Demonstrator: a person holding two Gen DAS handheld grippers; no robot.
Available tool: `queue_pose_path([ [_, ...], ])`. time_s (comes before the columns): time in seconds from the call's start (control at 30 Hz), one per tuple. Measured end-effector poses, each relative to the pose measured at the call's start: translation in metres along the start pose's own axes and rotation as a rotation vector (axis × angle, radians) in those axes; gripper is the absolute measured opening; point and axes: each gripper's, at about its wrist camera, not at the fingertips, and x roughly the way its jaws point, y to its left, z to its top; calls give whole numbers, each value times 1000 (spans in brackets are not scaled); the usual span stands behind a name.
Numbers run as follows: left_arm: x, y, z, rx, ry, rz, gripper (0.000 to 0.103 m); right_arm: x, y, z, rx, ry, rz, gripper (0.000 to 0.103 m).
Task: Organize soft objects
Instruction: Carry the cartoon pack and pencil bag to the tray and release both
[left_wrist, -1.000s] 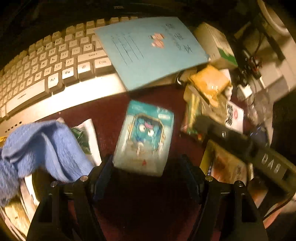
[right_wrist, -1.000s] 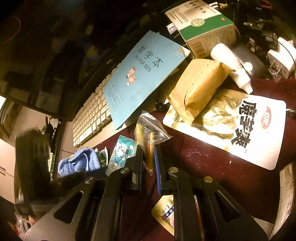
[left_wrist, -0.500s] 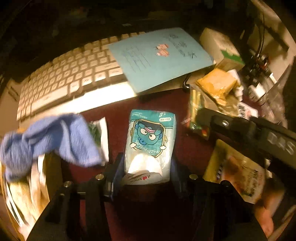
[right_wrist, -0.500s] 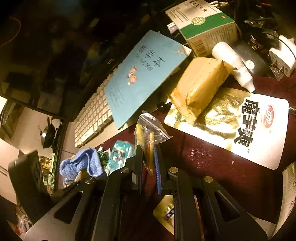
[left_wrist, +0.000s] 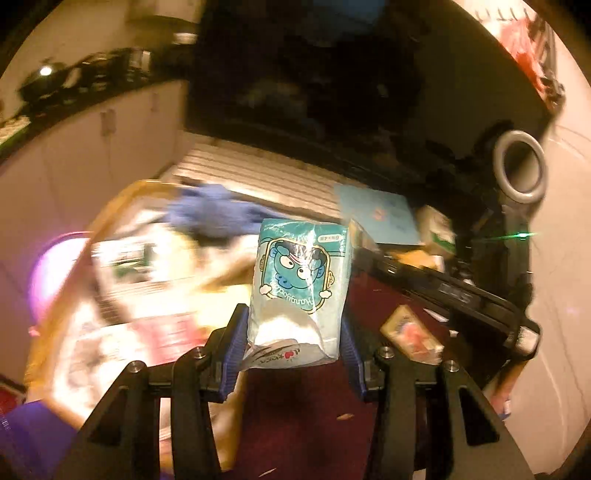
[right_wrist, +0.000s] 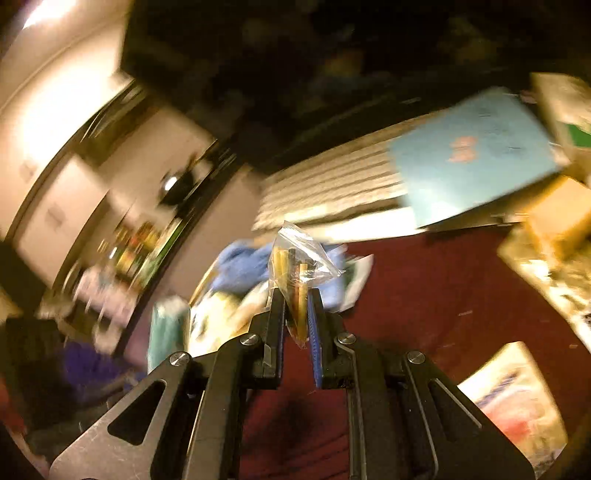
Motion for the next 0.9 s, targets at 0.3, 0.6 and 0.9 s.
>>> queue_pose_path([
  [0.3, 0, 88, -2, -143, -19, 141, 47, 74, 79, -34, -194, 186, 23, 13],
  [0.6, 16, 131, 18, -192, -4, 145, 53, 100, 86, -42, -213, 227, -27, 13],
  [0.9, 9, 123, 25, -150, -52, 185, 73, 71, 83, -31, -163, 162, 50, 59],
])
